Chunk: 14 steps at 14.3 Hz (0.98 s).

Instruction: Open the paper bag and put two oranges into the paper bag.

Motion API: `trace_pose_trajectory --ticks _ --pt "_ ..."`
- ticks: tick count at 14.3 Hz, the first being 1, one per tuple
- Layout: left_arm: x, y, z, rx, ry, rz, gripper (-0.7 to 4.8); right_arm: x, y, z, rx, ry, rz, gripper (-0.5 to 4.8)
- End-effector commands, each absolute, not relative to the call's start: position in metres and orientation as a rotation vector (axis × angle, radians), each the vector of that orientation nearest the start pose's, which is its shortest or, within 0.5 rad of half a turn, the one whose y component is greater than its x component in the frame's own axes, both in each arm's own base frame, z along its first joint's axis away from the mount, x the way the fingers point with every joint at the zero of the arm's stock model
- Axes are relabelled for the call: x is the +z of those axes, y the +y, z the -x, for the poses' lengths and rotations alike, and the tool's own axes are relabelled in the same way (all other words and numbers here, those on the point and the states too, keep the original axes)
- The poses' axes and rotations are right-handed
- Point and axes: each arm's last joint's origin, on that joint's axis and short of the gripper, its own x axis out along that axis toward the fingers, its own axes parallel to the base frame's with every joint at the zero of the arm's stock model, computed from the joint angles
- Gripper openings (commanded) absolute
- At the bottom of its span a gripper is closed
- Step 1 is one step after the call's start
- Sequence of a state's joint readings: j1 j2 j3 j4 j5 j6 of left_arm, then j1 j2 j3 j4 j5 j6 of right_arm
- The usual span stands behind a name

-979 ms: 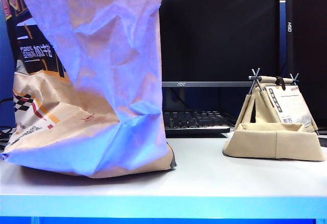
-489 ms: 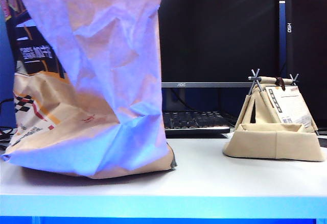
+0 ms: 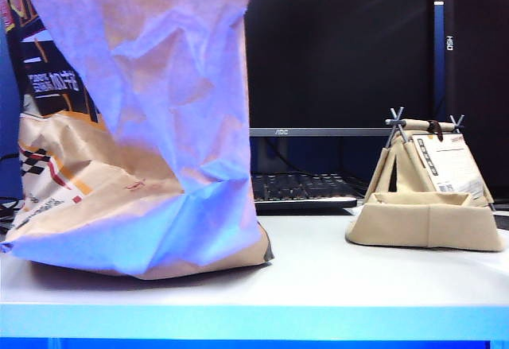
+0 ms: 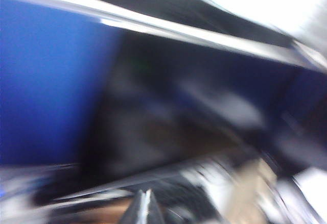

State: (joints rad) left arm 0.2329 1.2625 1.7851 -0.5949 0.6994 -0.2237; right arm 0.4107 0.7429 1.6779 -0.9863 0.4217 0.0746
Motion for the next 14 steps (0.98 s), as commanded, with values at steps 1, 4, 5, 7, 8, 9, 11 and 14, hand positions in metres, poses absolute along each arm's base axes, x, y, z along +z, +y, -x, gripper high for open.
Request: trace_pose_trajectory --ticks 1,4,5,7,8,9,11,14 --pt "0.543 -0.003 -0.168 -0.580 -0.012 0.107 -0.06 0.464 -0.018 0.010 -0.031 -0.072 -0.186 -0.06" --pt "0.563 -0.008 -0.092 -0.504 -0.199 0.030 -0.06 0.437 -0.020 0.013 -0.062 -0.044 -0.171 -0.06" --pt "0.560 -0.009 -0.050 -0.399 -0.280 -0.019 -0.06 0.425 -0.016 0.005 -0.051 0.001 -0.122 -0.06" --pt "0.509 -0.012 0.000 -0.347 -0.372 -0.035 -0.06 0.395 -0.005 -0.019 -0.023 0.131 -0.018 -0.06" --pt "0.466 -0.010 0.008 -0.238 -0.369 -0.011 -0.06 0.377 0.003 -0.033 0.020 0.185 0.000 -0.06" --pt "0.417 -0.007 0.012 -0.113 -0.357 0.039 -0.06 0.360 0.009 -0.046 0.044 0.216 0.010 -0.06" --pt "0.331 -0.004 -0.005 -0.094 -0.307 0.163 -0.06 0.321 0.021 -0.073 0.046 0.254 0.024 -0.06" --pt "0.278 -0.002 -0.063 -0.167 0.002 0.269 -0.06 0.268 0.036 -0.100 0.139 0.240 0.001 -0.06"
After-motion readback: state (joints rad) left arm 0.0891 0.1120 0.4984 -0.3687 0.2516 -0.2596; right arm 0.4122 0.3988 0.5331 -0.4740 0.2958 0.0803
